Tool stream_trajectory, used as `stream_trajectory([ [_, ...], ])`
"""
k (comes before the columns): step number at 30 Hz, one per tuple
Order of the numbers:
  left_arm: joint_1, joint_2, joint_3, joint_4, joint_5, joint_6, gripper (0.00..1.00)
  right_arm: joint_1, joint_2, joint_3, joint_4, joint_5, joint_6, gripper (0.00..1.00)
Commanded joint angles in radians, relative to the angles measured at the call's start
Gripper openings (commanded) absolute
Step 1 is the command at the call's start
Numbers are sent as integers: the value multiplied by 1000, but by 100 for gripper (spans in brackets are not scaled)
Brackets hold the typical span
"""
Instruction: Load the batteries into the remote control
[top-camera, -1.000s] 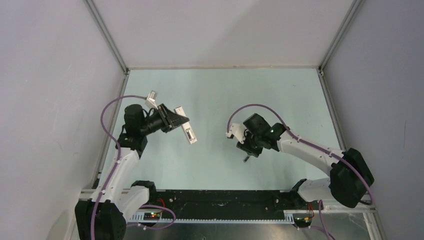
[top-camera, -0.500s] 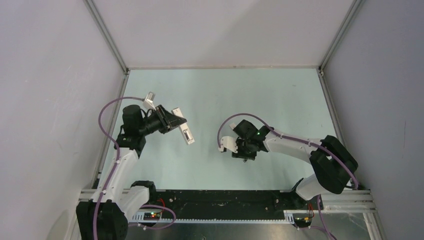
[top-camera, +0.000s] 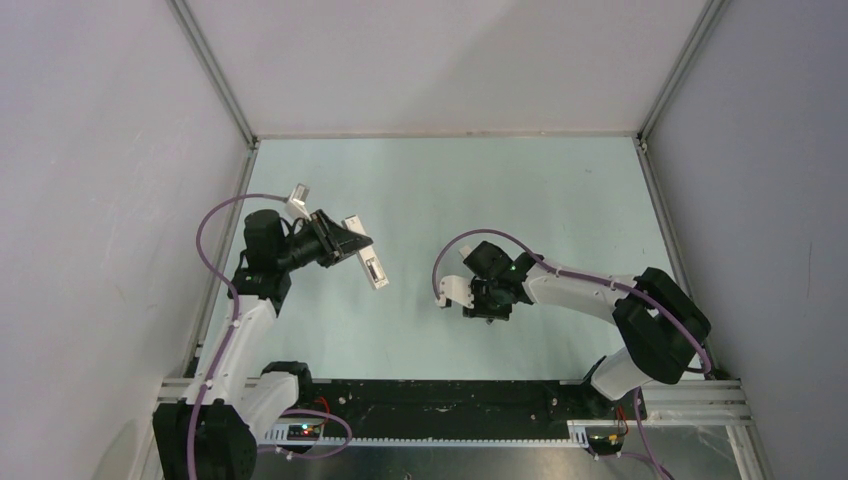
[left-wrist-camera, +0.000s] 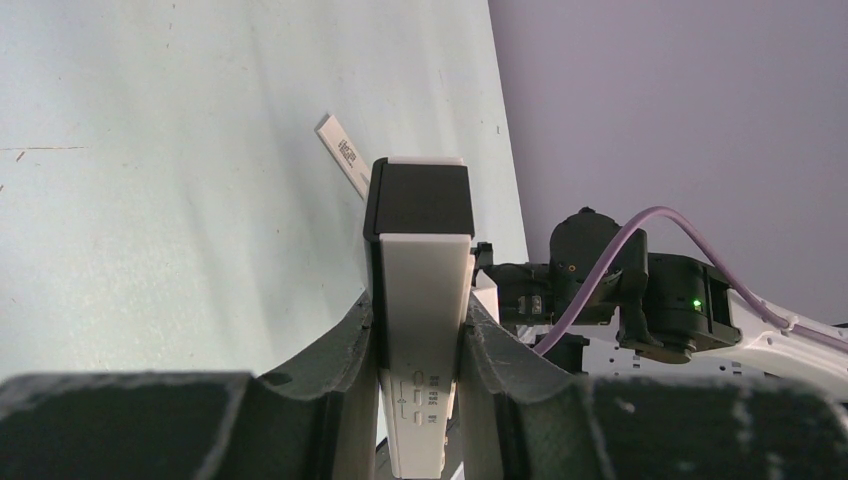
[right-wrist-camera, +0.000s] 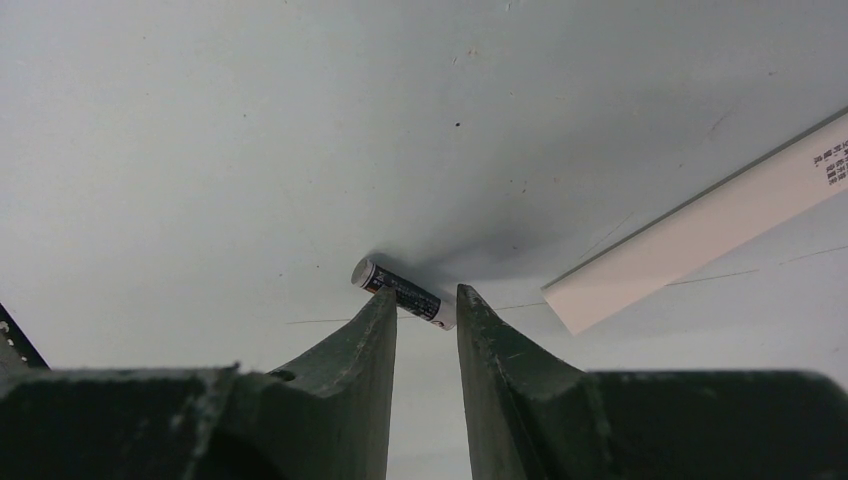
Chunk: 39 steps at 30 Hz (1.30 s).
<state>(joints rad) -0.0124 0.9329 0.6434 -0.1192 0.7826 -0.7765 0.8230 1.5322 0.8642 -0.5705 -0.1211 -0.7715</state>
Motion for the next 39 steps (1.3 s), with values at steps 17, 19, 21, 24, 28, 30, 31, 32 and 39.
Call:
stream_trajectory([
  [17, 9, -34, 27, 22, 20, 13, 1, 9, -68, -74, 32, -5, -35, 32],
  [19, 9, -35, 26, 21, 21, 12, 1, 12, -57, -74, 43, -10, -32, 32],
  [21, 9, -35, 25, 22, 22, 11, 1, 14, -46, -74, 42, -14, -28, 31],
  [24, 9, -39, 27, 22, 21, 10, 1, 10, -36, -74, 35, -30, -15, 29],
  [28, 9, -39, 28, 22, 21, 10, 1, 6, -22, -74, 38, -40, -2, 28],
  [30, 9, -37, 29, 22, 22, 10, 1, 2, -11, -74, 43, -40, 0, 27],
  [31, 9, -38, 30, 22, 23, 10, 1, 0, -6, -74, 45, -40, 7, 26],
  [32, 9, -38, 30, 23, 25, 10, 1, -2, 3, -72, 46, -43, 12, 26],
  [39, 9, -40, 32, 23, 26, 9, 1, -25, 56, -30, 11, -48, 77, 23],
])
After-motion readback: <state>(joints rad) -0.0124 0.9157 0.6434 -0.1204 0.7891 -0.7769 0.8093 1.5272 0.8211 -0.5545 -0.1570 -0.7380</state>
